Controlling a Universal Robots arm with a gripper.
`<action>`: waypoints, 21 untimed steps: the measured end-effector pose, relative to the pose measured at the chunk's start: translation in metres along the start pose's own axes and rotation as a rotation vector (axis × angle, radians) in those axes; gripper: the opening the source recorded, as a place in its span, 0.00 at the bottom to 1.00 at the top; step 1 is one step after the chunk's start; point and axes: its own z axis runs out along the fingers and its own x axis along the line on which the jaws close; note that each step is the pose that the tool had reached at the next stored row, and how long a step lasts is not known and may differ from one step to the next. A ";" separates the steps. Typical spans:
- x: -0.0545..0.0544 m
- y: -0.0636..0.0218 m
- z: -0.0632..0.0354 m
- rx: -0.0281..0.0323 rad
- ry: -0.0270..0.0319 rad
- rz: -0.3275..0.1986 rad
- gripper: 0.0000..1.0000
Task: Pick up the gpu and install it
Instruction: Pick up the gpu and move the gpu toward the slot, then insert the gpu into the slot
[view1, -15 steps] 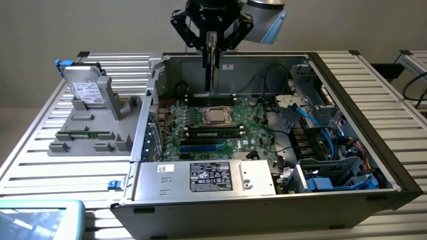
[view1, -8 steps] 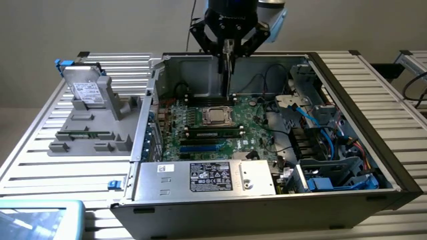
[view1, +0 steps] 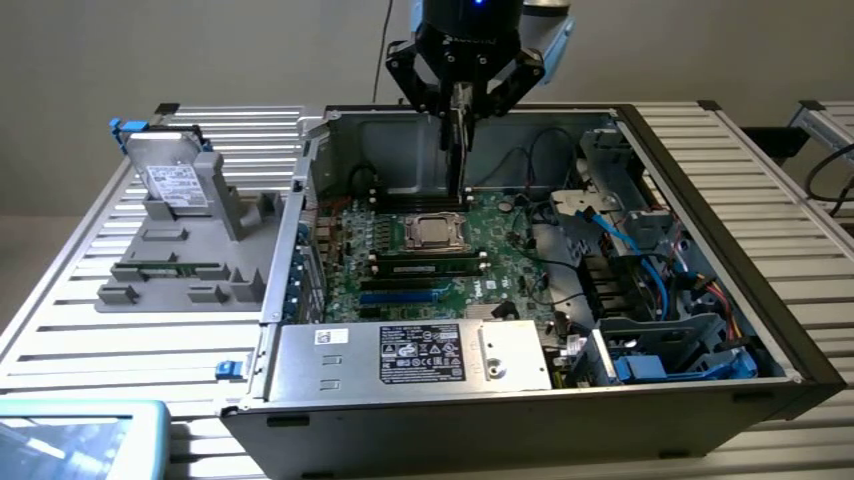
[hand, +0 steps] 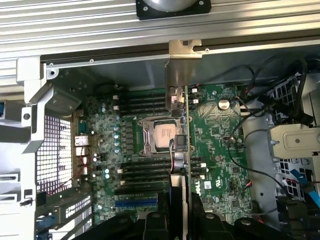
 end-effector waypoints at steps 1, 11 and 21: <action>0.000 0.0000 0.0000 0.0000 0.0000 0.000 0.28; -0.002 -0.0011 0.0103 0.0010 0.0073 -0.058 0.28; -0.002 -0.0020 0.0174 -0.0003 0.0298 -0.239 0.28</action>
